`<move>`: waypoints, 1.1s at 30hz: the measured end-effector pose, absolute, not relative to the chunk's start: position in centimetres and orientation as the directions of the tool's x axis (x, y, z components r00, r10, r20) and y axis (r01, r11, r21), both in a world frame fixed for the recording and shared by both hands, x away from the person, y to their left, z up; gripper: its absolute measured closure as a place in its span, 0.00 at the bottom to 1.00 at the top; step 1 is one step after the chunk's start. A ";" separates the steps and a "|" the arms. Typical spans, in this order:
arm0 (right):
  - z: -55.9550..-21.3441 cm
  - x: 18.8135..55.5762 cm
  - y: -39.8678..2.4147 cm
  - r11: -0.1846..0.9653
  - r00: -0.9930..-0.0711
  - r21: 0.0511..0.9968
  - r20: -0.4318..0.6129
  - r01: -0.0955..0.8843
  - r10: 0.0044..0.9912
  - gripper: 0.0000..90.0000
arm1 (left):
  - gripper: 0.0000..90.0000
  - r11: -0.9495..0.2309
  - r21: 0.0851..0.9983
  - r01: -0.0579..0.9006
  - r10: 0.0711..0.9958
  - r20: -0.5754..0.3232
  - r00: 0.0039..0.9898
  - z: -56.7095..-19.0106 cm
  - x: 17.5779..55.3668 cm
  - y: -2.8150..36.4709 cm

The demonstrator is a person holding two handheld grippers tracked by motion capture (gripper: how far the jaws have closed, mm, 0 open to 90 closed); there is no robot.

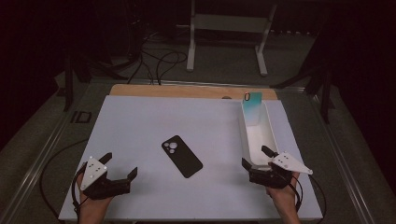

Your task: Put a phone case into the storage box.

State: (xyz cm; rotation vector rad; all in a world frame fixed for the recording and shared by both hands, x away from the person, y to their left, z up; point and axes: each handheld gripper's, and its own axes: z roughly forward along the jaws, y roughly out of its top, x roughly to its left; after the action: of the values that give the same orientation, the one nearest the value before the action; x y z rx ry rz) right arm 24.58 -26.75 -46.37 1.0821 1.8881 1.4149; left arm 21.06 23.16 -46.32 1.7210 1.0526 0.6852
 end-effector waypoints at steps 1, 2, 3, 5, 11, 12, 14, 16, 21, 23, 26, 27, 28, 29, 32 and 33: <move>-46.4 24.6 -26.7 0.125 -0.534 0.952 0.047 0.279 0.844 0.11 | 0.00 -0.156 0.929 0.337 0.883 -0.021 0.468 -46.3 21.0 23.1; -46.4 24.6 -26.7 0.126 -0.536 0.952 0.045 0.279 0.843 0.11 | 0.00 -0.159 0.929 0.335 0.882 -0.019 0.471 -46.2 21.1 23.0; -46.4 24.6 -26.7 0.129 -0.535 0.952 0.043 0.279 0.844 0.11 | 0.00 -0.159 0.929 0.335 0.882 -0.019 0.471 -46.2 21.1 23.0; -46.4 24.5 -26.7 0.124 -0.533 0.952 0.046 0.278 0.845 0.11 | 0.00 -0.159 0.929 0.336 0.881 -0.020 0.472 -46.1 21.1 22.9; -46.5 24.6 -26.9 0.111 -0.527 0.954 0.055 0.277 0.848 0.11 | 0.00 -0.178 0.925 0.335 0.871 -0.010 0.491 -45.7 21.5 22.5; -46.5 24.6 -26.9 0.111 -0.528 0.955 0.054 0.276 0.848 0.11 | 0.00 -0.182 0.924 0.336 0.864 -0.012 0.503 -45.4 21.7 22.2; -46.5 24.6 -26.9 0.108 -0.527 0.956 0.054 0.273 0.848 0.11 | 0.00 -0.187 0.922 0.338 0.855 -0.016 0.519 -45.2 22.0 21.8; -46.5 24.6 -26.8 0.109 -0.528 0.957 0.053 0.270 0.847 0.11 | 0.00 -0.199 0.921 0.335 0.844 -0.012 0.536 -44.9 22.4 21.3; -46.4 24.6 -26.9 0.102 -0.525 0.959 0.054 0.265 0.849 0.11 | 0.00 -0.226 0.916 0.333 0.822 -0.004 0.570 -44.2 23.2 20.1; -46.4 24.5 -27.0 0.100 -0.523 0.960 0.054 0.262 0.851 0.11 | 0.01 -0.232 0.912 0.337 0.811 -0.010 0.586 -44.0 23.8 19.6; -46.4 24.5 -27.2 0.099 -0.521 0.960 0.054 0.261 0.852 0.11 | 0.02 -0.232 0.906 0.355 0.793 -0.035 0.608 -43.8 25.0 18.3; -46.4 24.5 -27.2 0.099 -0.521 0.960 0.054 0.261 0.852 0.11 | 0.03 -0.232 0.906 0.355 0.793 -0.035 0.608 -43.8 25.0 18.3; -46.4 24.5 -27.2 0.100 -0.522 0.960 0.054 0.262 0.851 0.11 | 0.04 -0.230 0.903 0.363 0.789 -0.045 0.613 -43.9 25.4 17.7; -46.4 24.5 -27.2 0.100 -0.522 0.960 0.054 0.262 0.851 0.11 | 0.05 -0.229 0.902 0.365 0.788 -0.048 0.614 -44.0 25.7 17.4; -46.5 24.6 -27.2 0.100 -0.522 0.959 0.054 0.263 0.851 0.11 | 0.07 -0.223 0.903 0.368 0.782 -0.060 0.621 -44.1 26.2 16.7; -46.5 24.6 -27.2 0.105 -0.523 0.959 0.050 0.262 0.851 0.11 | 0.08 -0.221 0.903 0.368 0.780 -0.063 0.623 -44.2 26.5 16.3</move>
State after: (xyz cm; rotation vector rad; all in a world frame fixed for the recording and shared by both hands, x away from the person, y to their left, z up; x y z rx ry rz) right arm 24.57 -27.19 -46.48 1.0830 1.8551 1.4347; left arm 26.54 16.31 -44.15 1.8259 0.9233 0.5050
